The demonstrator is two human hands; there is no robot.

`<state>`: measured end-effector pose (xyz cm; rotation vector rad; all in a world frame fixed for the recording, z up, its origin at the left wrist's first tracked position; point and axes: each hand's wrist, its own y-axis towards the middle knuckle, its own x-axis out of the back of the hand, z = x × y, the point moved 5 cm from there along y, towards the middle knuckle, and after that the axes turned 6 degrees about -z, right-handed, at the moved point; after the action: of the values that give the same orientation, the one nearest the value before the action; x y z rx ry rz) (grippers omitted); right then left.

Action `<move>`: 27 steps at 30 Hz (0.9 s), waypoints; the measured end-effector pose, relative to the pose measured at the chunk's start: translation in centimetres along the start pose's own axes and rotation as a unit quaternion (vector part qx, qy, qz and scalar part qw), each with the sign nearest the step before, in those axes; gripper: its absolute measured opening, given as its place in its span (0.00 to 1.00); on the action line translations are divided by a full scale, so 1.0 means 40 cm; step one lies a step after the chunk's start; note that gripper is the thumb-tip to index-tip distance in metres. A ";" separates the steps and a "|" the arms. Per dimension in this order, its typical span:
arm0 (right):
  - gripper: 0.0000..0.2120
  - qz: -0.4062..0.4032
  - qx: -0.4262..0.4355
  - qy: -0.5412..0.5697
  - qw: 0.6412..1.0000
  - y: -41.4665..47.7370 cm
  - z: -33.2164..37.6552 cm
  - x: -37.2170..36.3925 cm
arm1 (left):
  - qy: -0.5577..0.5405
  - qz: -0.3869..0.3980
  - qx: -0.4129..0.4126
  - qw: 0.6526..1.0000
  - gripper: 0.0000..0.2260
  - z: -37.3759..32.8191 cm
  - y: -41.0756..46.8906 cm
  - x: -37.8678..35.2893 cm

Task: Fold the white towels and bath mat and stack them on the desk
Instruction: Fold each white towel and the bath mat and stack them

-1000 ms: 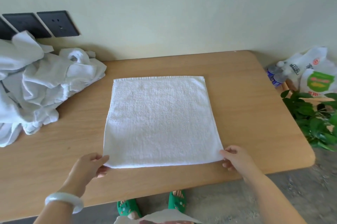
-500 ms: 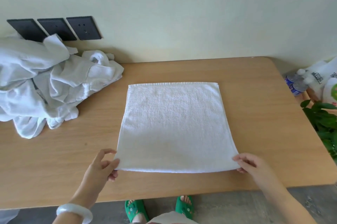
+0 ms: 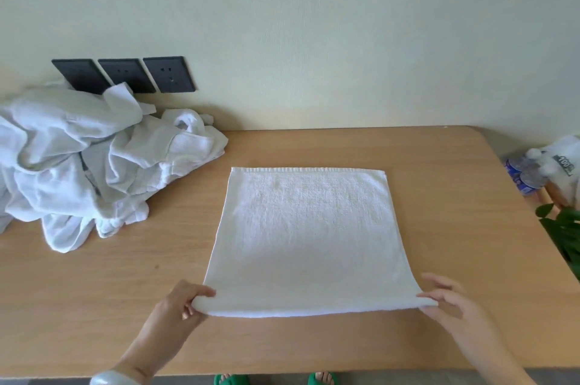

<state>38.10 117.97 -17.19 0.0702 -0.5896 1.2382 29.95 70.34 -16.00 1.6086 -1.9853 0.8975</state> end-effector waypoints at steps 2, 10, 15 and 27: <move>0.03 0.070 0.015 0.004 0.997 -0.008 -0.019 0.014 | 0.029 0.003 -0.041 0.999 0.15 -0.010 0.000 0.022; 0.16 0.432 -0.037 0.014 0.901 0.004 0.048 0.047 | 0.012 0.288 0.017 0.958 0.17 -0.039 -0.004 0.092; 0.16 0.410 -0.074 0.014 0.909 0.071 0.131 0.042 | -0.181 0.252 0.108 0.944 0.25 -0.060 0.014 0.104; 0.13 -0.075 -0.158 0.000 0.984 0.357 0.070 -0.136 | -0.118 -0.104 0.251 0.955 0.12 0.025 0.232 -0.037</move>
<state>23.08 117.15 -21.04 -0.1497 -0.7616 0.9861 21.37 71.74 -19.72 2.2506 -1.7736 1.2437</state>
